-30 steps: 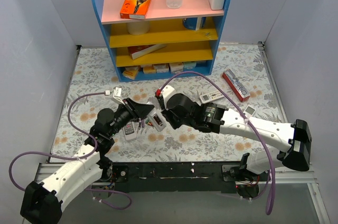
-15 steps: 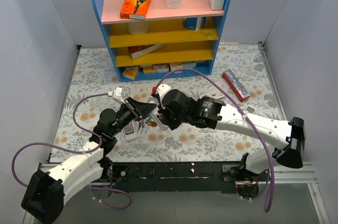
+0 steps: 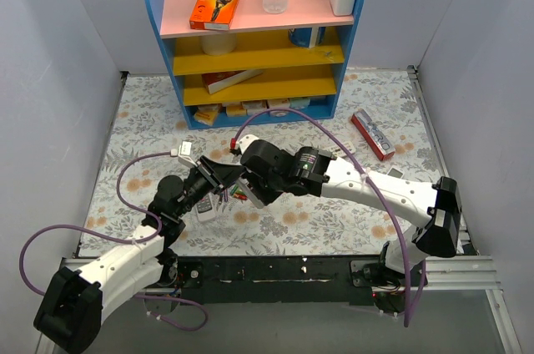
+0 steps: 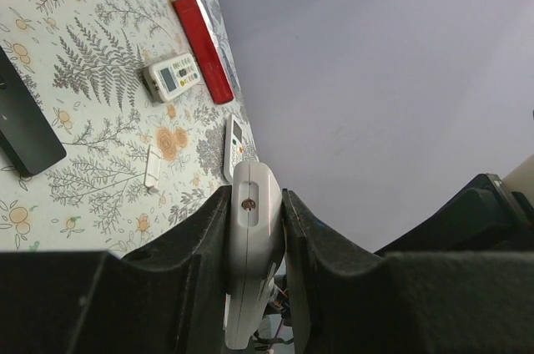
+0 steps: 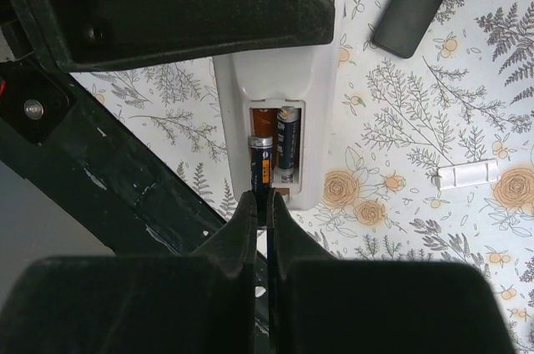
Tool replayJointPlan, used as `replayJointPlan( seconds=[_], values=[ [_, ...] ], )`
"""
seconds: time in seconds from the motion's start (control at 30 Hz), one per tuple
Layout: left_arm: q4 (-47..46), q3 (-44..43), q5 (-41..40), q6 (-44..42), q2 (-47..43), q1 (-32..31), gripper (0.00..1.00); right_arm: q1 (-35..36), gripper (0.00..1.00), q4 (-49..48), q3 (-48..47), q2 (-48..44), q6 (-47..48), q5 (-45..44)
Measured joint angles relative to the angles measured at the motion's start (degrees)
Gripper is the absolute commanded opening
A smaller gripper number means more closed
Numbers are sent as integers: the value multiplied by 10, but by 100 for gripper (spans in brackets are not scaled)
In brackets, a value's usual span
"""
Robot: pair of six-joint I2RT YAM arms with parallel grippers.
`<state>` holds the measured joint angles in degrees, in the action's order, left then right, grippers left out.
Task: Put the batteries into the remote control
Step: Load the battery into the remote control.
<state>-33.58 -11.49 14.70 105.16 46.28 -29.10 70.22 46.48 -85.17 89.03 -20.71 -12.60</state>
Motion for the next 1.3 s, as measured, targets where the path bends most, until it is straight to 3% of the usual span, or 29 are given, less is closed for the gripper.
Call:
replayJointPlan(
  seconds=[0.93, 1.3],
  values=[
    [-18, 23, 2, 40, -15, -1, 0, 0, 4, 26, -47, 44, -6, 4],
    [-31, 27, -4, 61, -7, -4, 0, 0, 18, 26, -46, 44, 1, 4]
  ],
)
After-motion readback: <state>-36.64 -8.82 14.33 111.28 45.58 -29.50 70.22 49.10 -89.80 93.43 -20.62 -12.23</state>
